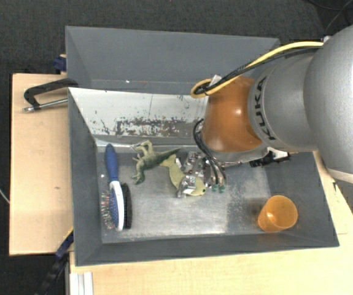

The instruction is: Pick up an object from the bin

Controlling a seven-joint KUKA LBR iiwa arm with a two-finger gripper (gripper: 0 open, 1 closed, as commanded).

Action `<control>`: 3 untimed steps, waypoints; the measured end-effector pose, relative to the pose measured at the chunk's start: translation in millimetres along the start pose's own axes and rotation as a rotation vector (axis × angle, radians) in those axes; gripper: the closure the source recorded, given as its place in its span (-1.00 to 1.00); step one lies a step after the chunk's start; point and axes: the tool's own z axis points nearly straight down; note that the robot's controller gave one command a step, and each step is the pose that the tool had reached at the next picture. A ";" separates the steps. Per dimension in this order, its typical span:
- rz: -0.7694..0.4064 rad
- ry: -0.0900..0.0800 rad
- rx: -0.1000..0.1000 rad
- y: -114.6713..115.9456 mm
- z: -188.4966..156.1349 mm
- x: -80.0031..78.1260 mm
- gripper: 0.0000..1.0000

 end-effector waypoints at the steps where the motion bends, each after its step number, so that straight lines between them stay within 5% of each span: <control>1: -0.001 -0.001 -0.001 1.2 -33.5 -1.8 1.00; 3: -0.002 0.001 0.000 2.3 -39.0 -3.9 1.00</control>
Offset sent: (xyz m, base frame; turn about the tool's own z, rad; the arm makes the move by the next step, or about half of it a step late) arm -0.0001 0.0001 0.0307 0.0000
